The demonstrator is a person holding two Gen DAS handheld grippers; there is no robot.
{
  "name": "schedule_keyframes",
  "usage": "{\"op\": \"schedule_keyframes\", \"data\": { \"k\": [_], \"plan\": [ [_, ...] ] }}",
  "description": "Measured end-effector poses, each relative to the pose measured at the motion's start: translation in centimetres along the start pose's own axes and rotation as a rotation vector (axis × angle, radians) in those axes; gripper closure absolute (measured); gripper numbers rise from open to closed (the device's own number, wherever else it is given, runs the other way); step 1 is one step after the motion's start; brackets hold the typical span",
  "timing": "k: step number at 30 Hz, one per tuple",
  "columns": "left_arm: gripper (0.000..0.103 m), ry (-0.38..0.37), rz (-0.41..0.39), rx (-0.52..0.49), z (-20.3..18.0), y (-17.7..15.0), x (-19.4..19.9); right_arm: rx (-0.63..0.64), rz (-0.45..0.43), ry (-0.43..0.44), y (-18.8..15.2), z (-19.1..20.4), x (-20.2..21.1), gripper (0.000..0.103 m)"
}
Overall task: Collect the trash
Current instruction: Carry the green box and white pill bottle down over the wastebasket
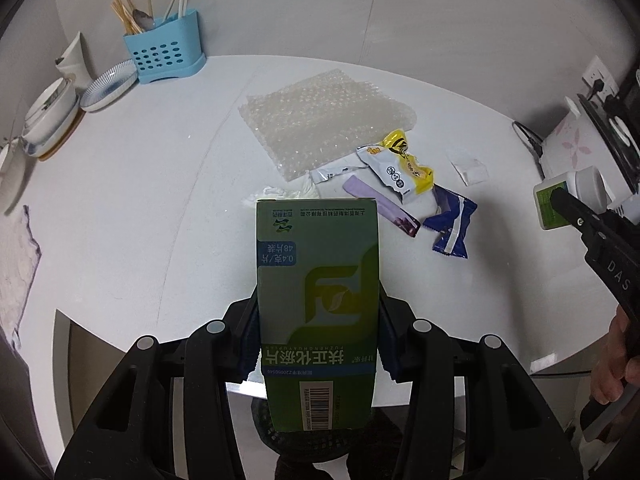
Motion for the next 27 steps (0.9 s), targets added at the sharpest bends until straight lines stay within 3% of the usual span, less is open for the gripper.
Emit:
{"op": "schedule_keyframes", "data": {
  "k": [20,27],
  "plan": [
    [0.057,-0.112,-0.017,-0.099,3.0,-6.2,6.9,-0.060,-0.021,-0.046,-6.1,6.5,10.7,0.063],
    [0.057,-0.135,-0.002,-0.126,4.0,-9.4,8.1,-0.081,0.002,-0.035,-9.2,8.6,12.6,0.063]
  ]
}}
Point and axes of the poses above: each gripper's, at about its wrist camera, not at the fingertips, and x roughly against the way its jaws point, z to its left, y to its top, the point moved 4 cm from there along -x, roughly the way its jaws point, and after that the axes turned 15 degrees about -z, right-handed, at the moved point
